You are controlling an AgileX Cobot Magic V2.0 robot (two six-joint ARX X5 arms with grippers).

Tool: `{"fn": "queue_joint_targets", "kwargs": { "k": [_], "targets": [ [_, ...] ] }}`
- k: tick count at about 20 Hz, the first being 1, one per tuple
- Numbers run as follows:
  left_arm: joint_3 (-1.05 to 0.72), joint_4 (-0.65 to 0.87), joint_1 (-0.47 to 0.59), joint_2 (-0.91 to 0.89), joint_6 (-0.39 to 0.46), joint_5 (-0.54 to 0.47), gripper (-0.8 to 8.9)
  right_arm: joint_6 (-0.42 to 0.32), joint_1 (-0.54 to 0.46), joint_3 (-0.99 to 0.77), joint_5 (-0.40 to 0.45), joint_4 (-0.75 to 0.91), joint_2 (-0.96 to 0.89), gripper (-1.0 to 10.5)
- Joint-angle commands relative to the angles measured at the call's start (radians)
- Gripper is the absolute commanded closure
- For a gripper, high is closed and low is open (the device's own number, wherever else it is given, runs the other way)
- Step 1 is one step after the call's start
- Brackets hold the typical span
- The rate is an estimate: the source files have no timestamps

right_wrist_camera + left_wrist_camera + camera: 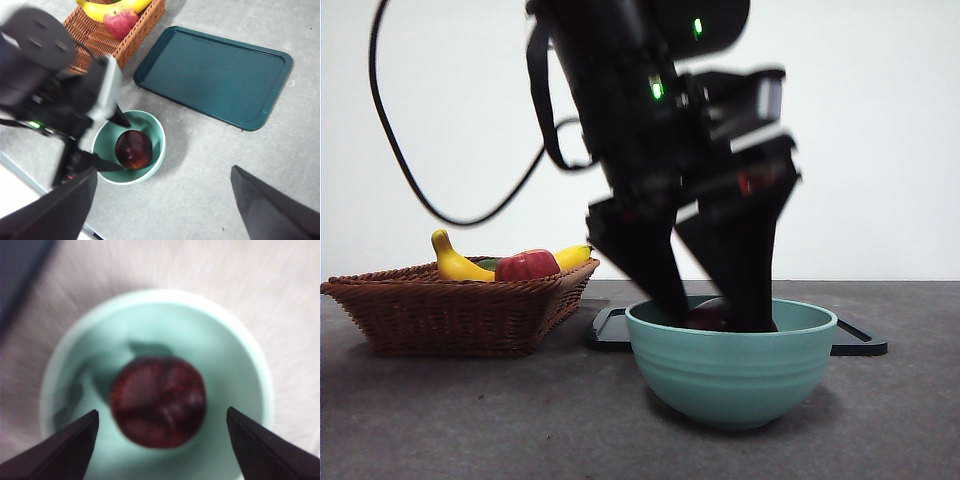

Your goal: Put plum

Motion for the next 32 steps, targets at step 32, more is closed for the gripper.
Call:
{"fn": "queue_joint_targets", "kwargs": {
  "k": [32],
  "targets": [
    [-0.492, -0.187, 0.38, -1.107, -0.232, 0.301, 4.08, 0.011, 0.139, 0.019, -0.004, -0.016, 0.111, 5.2]
  ]
}}
